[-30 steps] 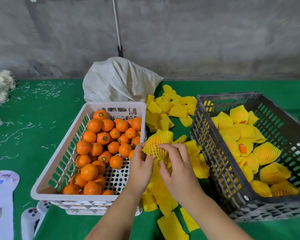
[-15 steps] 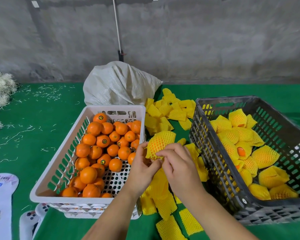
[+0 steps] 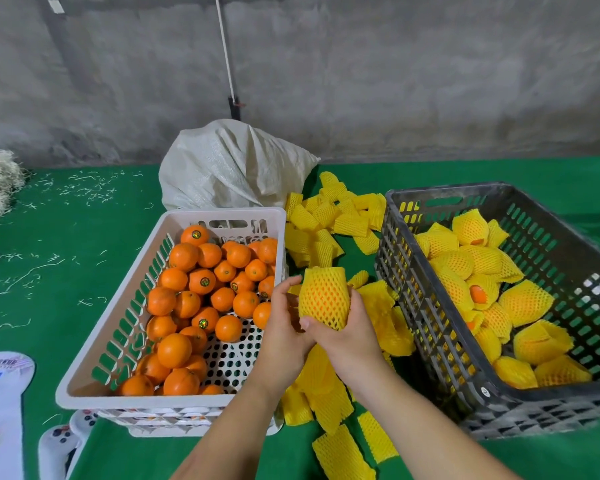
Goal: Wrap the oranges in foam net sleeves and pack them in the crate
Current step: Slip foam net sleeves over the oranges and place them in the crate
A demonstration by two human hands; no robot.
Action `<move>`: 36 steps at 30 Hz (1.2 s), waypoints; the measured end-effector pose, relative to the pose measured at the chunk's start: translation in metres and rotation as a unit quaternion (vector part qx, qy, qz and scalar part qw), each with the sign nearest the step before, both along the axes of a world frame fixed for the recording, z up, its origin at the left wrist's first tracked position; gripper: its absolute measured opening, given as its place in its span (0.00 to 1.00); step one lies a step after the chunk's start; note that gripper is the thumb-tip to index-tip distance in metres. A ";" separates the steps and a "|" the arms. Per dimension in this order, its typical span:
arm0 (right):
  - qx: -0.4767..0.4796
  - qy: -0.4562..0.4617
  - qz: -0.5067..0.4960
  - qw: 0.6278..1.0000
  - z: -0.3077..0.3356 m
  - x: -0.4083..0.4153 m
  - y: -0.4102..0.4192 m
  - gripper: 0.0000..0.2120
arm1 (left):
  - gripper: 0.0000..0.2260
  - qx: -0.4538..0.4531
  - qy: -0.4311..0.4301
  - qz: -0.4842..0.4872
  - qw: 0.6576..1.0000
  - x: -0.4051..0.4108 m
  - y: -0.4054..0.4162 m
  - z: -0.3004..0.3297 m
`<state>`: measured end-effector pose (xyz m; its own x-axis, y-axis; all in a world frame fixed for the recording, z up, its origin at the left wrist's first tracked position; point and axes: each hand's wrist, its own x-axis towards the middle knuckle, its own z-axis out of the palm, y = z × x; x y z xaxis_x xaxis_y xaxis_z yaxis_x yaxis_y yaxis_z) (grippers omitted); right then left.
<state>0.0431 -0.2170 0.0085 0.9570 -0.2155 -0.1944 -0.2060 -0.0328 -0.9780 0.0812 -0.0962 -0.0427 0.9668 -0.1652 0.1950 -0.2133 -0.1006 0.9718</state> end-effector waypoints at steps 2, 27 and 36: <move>0.005 -0.001 -0.008 1.000 -0.004 -0.001 -0.003 0.43 | 0.38 0.018 -0.005 0.000 1.000 0.000 0.000 -0.001; -0.050 -0.103 -0.140 0.984 -0.017 0.051 -0.140 0.23 | 0.09 -0.076 0.055 0.031 0.995 0.008 0.001 0.001; -0.347 0.111 0.098 0.926 -0.063 0.041 -0.067 0.13 | 0.08 -0.225 0.111 0.067 0.966 0.018 0.009 0.001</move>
